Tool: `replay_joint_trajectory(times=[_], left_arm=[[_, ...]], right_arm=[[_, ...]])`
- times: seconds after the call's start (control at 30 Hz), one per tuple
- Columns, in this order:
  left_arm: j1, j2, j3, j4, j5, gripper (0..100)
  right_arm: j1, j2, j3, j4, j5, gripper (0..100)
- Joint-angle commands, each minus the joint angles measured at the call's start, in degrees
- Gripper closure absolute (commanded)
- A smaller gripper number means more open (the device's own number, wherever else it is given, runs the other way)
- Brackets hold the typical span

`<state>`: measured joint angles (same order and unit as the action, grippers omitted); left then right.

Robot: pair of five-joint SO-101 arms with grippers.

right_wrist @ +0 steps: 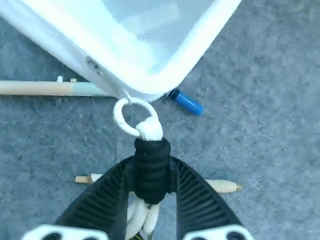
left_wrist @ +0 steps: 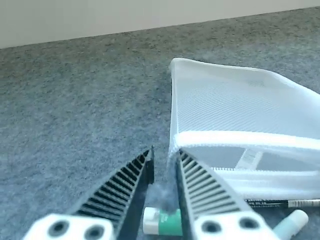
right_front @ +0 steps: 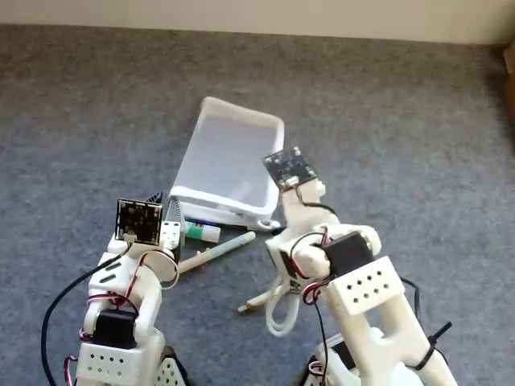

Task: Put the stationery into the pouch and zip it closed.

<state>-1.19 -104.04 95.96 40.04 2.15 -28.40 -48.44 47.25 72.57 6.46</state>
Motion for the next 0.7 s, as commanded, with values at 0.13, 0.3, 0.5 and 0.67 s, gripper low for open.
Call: replay_joint_trajectory(times=[0.13,0.3,0.5,0.67], left_arm=[[-1.0,-0.3,1.2,-1.0,-5.5,79],[-1.0,-0.3,1.2,1.9,-3.6,72],[-0.8,-0.2,1.2,2.0,-3.7,72],[3.0,-0.2,1.2,4.8,-4.4,72]], right_arm=[[-5.0,-2.0,-1.3,2.0,5.3,99.4],[-8.7,-2.0,-7.7,9.0,5.4,99.4],[-11.9,-2.0,-16.7,17.4,5.4,99.4],[-16.7,-2.0,-19.7,21.4,5.4,99.4]])
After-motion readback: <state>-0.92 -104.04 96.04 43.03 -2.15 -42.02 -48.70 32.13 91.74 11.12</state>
